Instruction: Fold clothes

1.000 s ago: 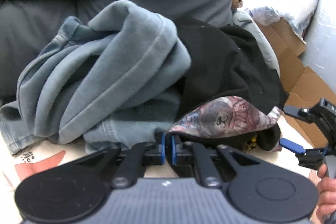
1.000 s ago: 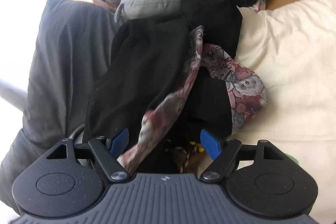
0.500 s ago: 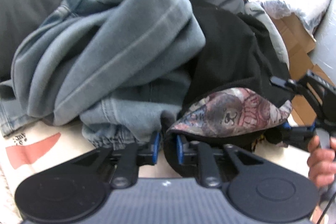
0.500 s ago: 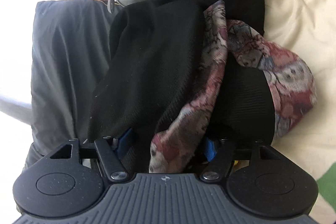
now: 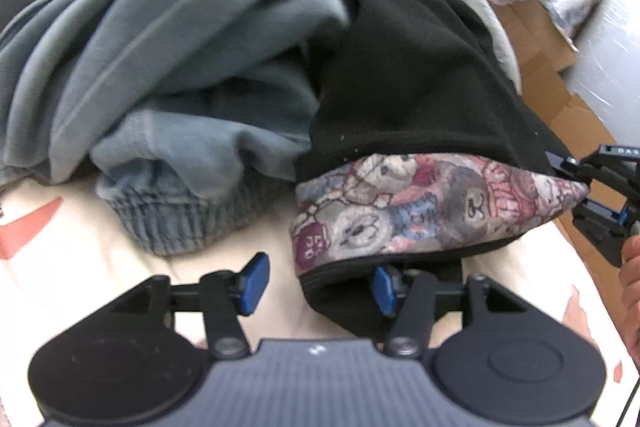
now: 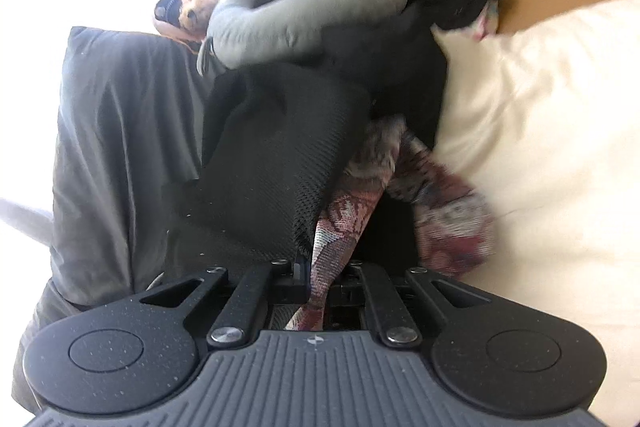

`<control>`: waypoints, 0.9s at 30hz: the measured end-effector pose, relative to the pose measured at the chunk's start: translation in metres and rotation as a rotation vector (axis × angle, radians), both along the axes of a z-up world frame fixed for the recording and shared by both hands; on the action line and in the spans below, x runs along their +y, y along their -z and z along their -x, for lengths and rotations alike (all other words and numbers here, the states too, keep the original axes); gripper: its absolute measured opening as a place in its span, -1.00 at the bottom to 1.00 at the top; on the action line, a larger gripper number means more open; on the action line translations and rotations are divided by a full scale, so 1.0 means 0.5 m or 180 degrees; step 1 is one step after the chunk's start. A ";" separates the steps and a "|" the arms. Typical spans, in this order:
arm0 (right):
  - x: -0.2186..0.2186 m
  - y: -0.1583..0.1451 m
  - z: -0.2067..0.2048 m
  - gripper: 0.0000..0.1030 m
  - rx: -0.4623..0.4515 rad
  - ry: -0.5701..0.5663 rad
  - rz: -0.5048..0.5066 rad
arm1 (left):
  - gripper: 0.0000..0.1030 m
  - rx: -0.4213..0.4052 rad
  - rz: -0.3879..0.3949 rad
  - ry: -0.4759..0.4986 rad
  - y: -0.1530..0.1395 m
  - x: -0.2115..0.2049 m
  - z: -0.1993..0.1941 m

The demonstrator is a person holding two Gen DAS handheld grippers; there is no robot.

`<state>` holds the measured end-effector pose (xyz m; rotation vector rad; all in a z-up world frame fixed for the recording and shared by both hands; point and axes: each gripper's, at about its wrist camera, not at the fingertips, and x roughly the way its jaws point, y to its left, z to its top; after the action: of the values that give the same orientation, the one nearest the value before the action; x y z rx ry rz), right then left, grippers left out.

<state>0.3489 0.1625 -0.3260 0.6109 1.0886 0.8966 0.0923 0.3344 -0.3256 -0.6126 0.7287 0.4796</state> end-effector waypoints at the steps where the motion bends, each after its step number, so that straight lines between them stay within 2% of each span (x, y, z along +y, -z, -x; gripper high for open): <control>1: -0.019 -0.005 0.001 -0.95 -0.0027 0.0008 0.0029 | 0.19 -0.0012 -0.0001 0.0033 0.000 -0.007 -0.003; 5: -0.100 -0.016 0.007 -0.95 -0.0103 0.0033 0.0171 | 0.28 -0.0044 0.0039 0.0176 0.004 -0.038 -0.020; 12: -0.239 -0.046 -0.004 -0.95 -0.0252 0.0112 0.0473 | 0.29 0.0020 0.0056 0.0420 0.020 -0.097 -0.056; 20: -0.381 -0.078 0.002 -0.95 -0.0465 0.0009 0.0865 | 0.34 0.0062 -0.0055 0.0724 0.023 -0.154 -0.096; 27: -0.514 -0.105 0.034 -0.95 -0.0457 0.0263 0.0944 | 0.34 0.0102 -0.0107 0.1022 0.017 -0.208 -0.125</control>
<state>0.3317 -0.0947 -0.2733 0.3376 1.0342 0.6801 0.1546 0.2303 -0.3339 -0.4464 0.8306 0.2048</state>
